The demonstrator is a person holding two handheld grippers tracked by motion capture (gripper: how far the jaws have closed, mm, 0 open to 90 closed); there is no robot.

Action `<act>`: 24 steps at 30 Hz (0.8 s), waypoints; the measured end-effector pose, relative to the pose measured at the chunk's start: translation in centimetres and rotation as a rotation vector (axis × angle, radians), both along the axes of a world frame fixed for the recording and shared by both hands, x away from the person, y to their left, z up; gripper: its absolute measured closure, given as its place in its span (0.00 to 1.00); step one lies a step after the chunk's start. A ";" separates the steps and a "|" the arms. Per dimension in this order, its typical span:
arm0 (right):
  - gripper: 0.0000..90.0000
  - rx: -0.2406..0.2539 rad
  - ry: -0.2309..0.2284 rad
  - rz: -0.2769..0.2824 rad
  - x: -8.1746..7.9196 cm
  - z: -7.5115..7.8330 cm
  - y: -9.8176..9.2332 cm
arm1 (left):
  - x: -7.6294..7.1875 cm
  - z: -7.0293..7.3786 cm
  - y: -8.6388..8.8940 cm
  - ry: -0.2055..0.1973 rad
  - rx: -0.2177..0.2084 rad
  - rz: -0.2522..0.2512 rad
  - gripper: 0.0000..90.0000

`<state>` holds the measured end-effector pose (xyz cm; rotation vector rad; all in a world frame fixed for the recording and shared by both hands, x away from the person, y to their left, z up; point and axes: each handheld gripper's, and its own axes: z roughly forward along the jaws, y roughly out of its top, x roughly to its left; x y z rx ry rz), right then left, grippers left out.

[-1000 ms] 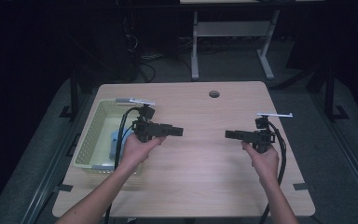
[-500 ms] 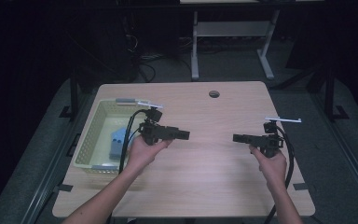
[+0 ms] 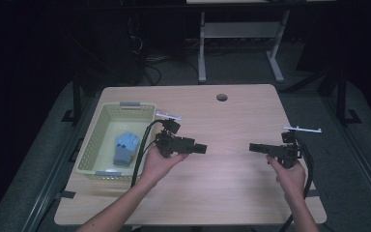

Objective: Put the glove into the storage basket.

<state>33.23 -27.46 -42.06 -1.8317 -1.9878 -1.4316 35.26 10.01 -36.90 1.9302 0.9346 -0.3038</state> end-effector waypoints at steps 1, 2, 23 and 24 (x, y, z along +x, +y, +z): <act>0.37 -0.002 -0.003 -0.001 0.0 -0.1 -0.2 | 0.0 0.0 0.0 0.000 0.000 0.000 0.27; 0.37 0.000 -0.005 -0.004 -0.1 -0.2 -0.3 | -0.2 -0.2 -0.2 0.003 -0.002 -0.006 0.27; 0.34 0.005 0.019 -0.010 -2.0 -2.7 -2.4 | -2.1 -3.7 -1.8 -0.006 0.005 -0.069 0.27; 0.34 0.004 0.024 -0.011 -2.1 -2.8 -2.5 | -2.1 -3.7 -1.8 -0.006 0.005 -0.069 0.27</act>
